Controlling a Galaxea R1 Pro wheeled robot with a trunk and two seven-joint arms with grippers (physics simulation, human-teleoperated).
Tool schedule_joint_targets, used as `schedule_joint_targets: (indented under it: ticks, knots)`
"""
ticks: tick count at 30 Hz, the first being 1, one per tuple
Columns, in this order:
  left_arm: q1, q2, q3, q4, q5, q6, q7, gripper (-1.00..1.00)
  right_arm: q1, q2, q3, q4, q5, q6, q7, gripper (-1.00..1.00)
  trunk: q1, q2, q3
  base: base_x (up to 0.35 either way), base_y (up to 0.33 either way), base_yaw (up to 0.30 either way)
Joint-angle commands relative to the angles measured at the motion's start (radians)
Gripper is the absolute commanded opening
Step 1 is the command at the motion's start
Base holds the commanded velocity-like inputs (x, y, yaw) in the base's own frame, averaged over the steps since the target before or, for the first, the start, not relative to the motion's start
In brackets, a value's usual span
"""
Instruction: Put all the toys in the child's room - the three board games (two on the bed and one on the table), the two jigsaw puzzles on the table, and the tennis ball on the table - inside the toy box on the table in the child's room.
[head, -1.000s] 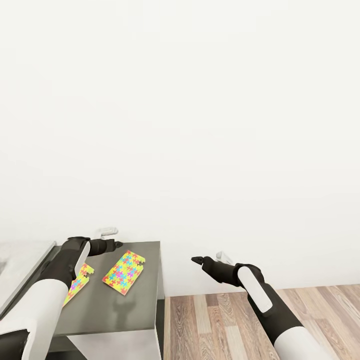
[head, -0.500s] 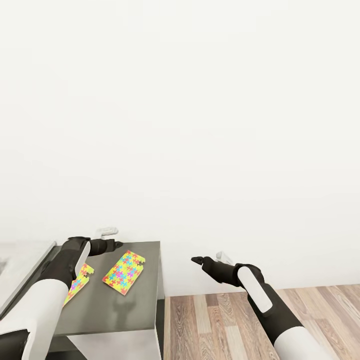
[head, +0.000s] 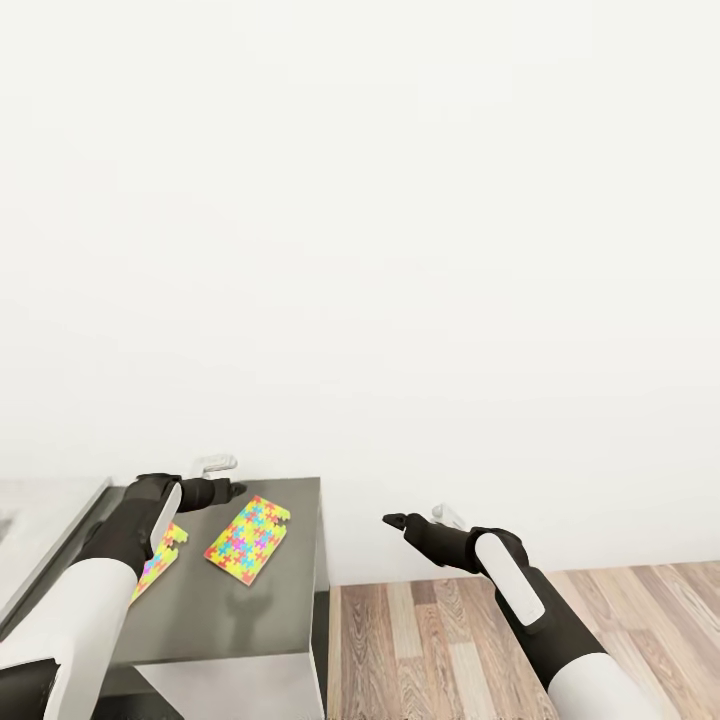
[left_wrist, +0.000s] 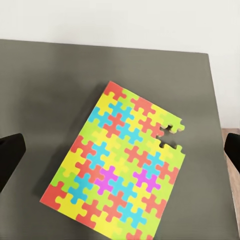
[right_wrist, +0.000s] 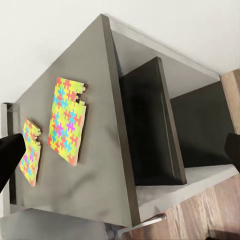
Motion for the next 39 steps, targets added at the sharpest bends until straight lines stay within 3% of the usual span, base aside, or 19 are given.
schedule_joint_targets:
  ticks: [1,15,39]
  knots:
    - [-0.001,-0.001,0.003,-0.001,-0.005,0.005,-0.007,1.0,-0.001,-0.001,0.003,-0.002,-0.009,0.001,-0.008,1.0,0.001,-0.002,-0.004,0.0,0.0,0.0]
    - [-0.001,-0.002,0.002,-0.001,-0.005,0.004,-0.007,1.0,-0.001,-0.001,0.003,-0.003,-0.01,0.001,-0.007,1.0,0.001,-0.002,-0.023,0.0,0.0,0.079]
    - [-0.001,-0.006,0.001,-0.001,-0.005,0.005,-0.007,1.0,-0.001,-0.001,0.003,-0.002,-0.01,0.001,-0.007,1.0,0.001,-0.002,-0.024,0.0,0.0,0.068]
